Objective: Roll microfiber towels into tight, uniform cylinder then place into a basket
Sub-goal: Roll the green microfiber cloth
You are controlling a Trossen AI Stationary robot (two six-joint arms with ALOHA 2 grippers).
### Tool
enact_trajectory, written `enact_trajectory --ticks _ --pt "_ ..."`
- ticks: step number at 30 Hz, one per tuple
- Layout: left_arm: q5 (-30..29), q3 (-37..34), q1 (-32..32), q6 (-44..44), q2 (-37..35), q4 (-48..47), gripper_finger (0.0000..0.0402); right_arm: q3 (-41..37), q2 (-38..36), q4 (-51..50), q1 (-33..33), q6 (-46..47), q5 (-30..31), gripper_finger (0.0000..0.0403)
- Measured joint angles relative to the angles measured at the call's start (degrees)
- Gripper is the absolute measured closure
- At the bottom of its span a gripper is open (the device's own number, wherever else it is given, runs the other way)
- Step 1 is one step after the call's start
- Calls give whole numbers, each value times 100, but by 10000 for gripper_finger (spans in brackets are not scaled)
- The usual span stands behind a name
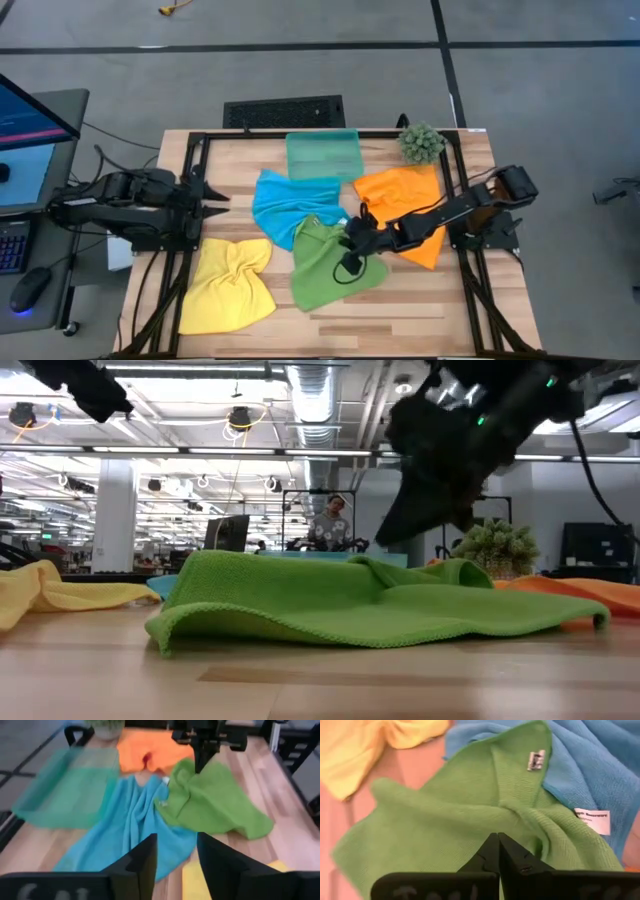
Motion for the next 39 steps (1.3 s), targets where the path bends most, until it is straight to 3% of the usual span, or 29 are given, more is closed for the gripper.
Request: enact_trajectory --ticks 6,11,18,23,32,39 --pt "5 2 2 285 98 1090 258 2 -607 -510 361 -465 28 381" --pt "59 7 -16 673 590 2090 259 4 -1041 -1119 922 -852 377 384" --pt "184 7 -459 1151 2063 2684 259 2 -1216 -1427 1886 -877 1197 379" --pt "73 7 -1103 1046 3200 3008 260 2 -1107 -1429 2285 -824 1368 378" --pt "-151 7 -2523 891 5045 4514 260 5 -491 -1188 2371 -687 1354 380" --pt "-154 9 -2893 712 6442 5733 260 2 -145 -930 2371 -261 1324 378"
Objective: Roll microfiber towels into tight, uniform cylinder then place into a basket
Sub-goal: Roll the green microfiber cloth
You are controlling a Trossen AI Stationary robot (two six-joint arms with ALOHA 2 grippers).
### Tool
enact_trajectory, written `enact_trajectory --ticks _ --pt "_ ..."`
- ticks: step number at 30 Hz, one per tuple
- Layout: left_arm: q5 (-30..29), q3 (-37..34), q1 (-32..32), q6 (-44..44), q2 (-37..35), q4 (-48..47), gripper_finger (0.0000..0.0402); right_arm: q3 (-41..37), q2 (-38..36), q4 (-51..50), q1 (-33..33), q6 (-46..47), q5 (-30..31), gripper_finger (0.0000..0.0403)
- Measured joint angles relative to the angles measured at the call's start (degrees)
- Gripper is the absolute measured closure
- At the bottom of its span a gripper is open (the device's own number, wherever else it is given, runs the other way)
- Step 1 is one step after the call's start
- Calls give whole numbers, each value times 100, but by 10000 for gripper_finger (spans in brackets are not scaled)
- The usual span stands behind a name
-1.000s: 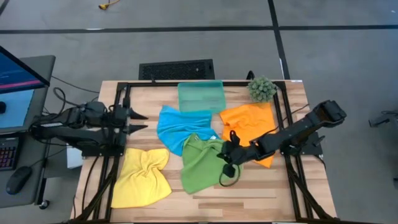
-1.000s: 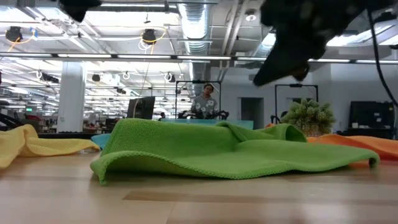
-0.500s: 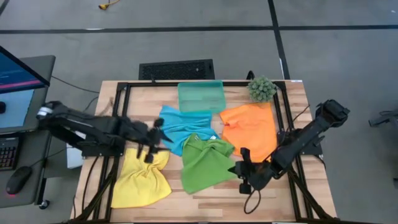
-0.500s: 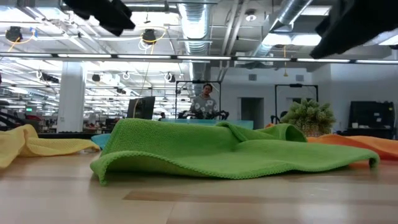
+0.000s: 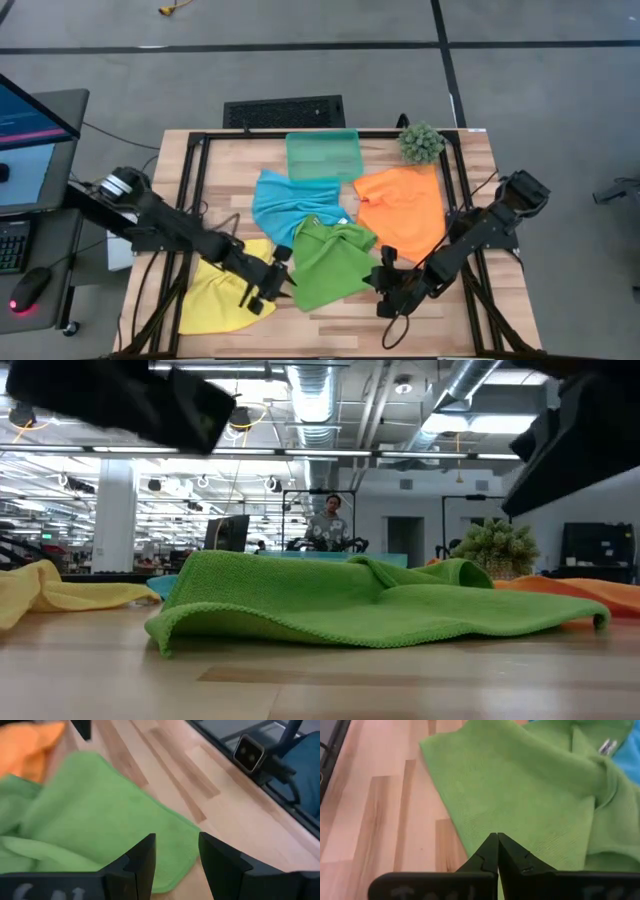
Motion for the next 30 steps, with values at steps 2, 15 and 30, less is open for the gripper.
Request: enact_trajectory --ticks 2,15,30 --pt "-1 0 -35 -126 344 364 260 0 78 -35 8 173 -16 379" --pt "-309 155 -93 -651 1651 1467 260 0 448 -151 6 724 -240 375" --pt "-290 361 -108 -1022 2144 1218 260 0 444 -350 -308 1077 -279 374"
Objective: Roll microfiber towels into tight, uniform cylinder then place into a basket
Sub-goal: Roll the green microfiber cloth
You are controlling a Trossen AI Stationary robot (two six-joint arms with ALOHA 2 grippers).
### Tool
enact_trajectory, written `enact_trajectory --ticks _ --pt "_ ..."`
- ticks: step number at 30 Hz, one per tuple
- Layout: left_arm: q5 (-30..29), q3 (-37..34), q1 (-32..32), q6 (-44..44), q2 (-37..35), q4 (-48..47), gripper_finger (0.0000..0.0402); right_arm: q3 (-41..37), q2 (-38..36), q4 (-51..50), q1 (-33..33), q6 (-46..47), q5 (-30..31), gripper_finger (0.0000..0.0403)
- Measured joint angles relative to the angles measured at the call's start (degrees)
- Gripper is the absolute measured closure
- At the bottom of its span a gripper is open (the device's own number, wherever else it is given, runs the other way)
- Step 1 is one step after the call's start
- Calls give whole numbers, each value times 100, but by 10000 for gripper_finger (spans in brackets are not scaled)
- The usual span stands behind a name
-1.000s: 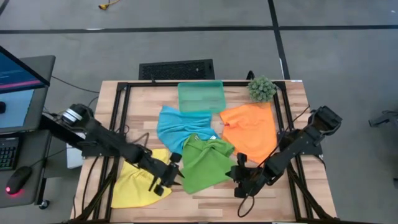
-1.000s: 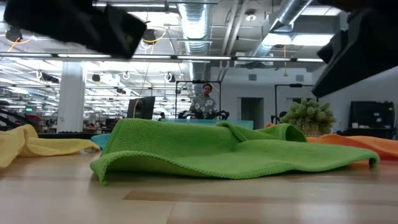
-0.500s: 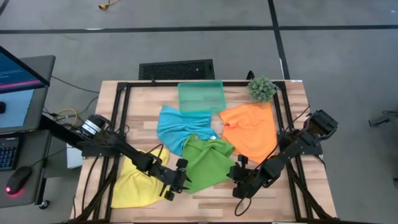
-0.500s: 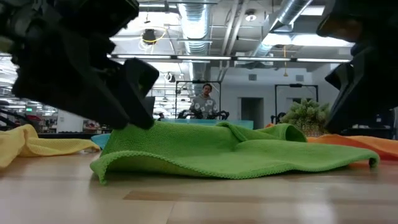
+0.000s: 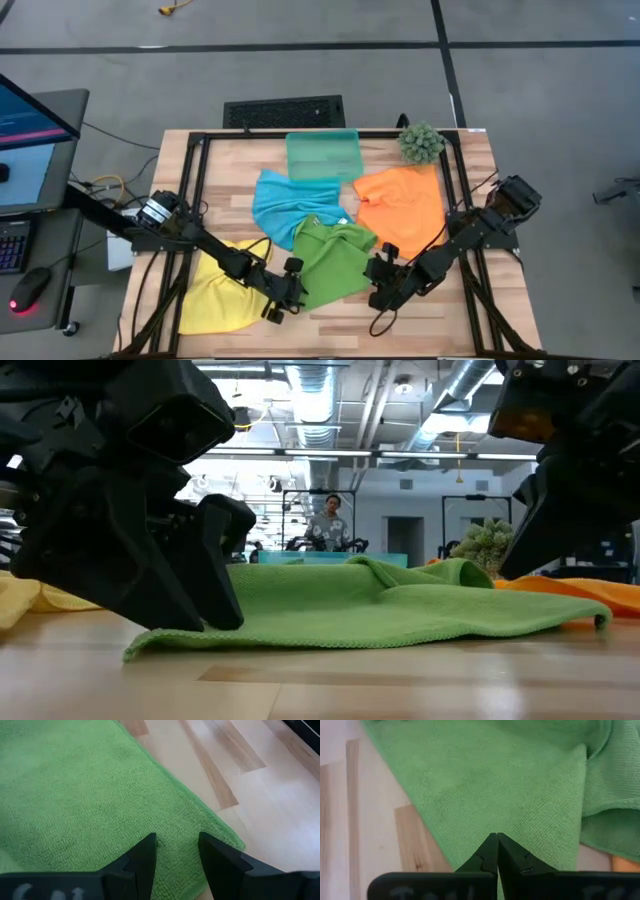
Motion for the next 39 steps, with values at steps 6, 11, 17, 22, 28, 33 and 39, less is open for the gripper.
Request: enact_trajectory --ticks 6,11,17,22,28,33,39 --pt "334 2 -26 -7 -11 -68 260 0 0 -5 95 494 -125 377" --pt "811 7 -31 -203 -20 -160 260 0 0 -33 219 857 -131 378" --pt "1787 4 -93 -475 -28 -168 260 0 0 5 433 1281 -133 377" --pt "2118 -10 -206 -712 -97 -248 260 0 0 281 641 1271 -104 378" --pt "2120 -32 -302 -562 -640 -484 260 0 0 373 731 1035 242 378" --pt "1523 -24 -351 -313 -1454 -1310 260 0 -21 397 650 589 327 377" --pt "-364 -20 -408 286 -2506 -2550 260 127 -125 375 585 -25 392 379"
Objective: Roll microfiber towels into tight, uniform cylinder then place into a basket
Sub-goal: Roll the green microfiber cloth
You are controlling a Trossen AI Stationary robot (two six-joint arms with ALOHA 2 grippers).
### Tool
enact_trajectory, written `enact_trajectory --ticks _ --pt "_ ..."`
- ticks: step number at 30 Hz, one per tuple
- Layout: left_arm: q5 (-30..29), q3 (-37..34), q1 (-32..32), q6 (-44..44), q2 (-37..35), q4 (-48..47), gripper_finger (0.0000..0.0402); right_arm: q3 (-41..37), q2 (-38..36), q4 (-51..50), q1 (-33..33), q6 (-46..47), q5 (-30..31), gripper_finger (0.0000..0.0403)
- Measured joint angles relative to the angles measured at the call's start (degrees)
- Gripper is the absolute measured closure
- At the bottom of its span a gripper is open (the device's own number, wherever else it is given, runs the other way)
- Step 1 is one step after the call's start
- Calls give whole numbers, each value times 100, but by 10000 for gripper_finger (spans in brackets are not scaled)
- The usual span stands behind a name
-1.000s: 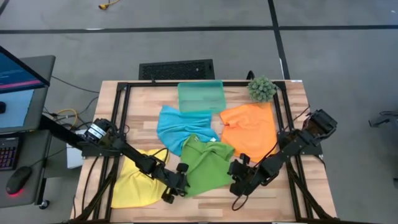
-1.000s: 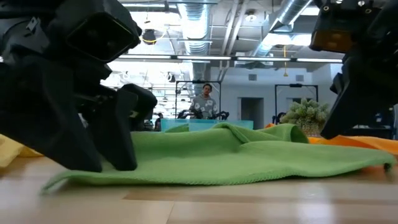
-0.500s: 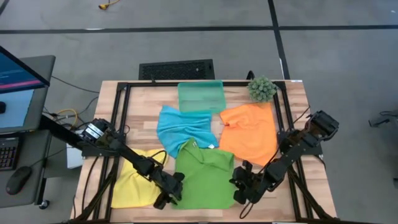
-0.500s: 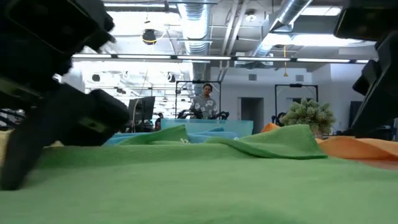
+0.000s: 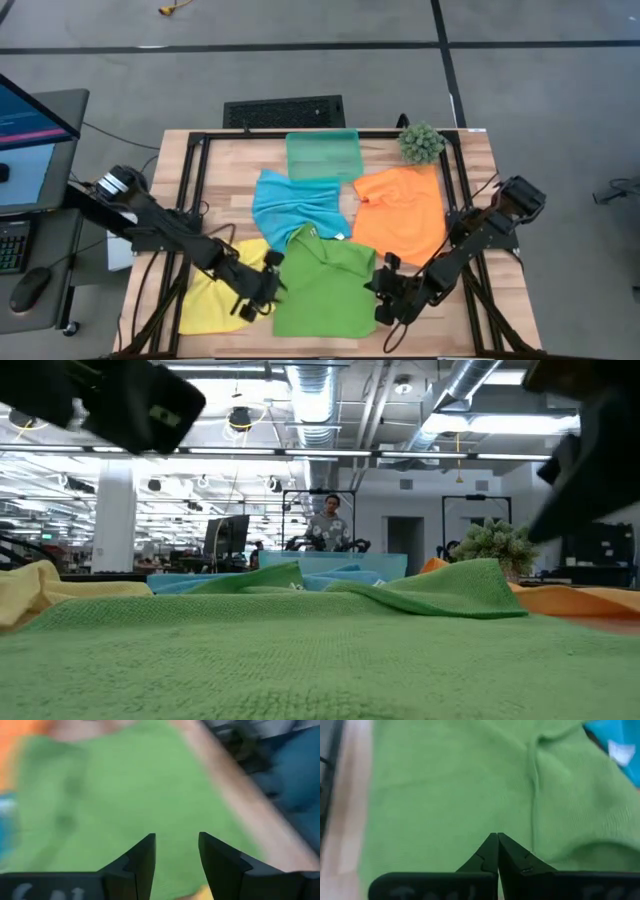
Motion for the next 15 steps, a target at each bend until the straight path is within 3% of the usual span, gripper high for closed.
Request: enact_trajectory --ticks 4,7,10,15 --pt "-1392 1 35 385 -463 -459 260 163 -170 -88 -20 -431 80 383" --pt "-1956 2 186 535 -512 -538 260 275 -340 -226 -22 -540 152 384" --pt "-1896 -41 477 518 -425 -520 260 325 -493 -599 -20 -544 357 383" --pt "-1227 -225 925 378 -304 -598 260 329 -736 -1245 -33 -512 475 382"
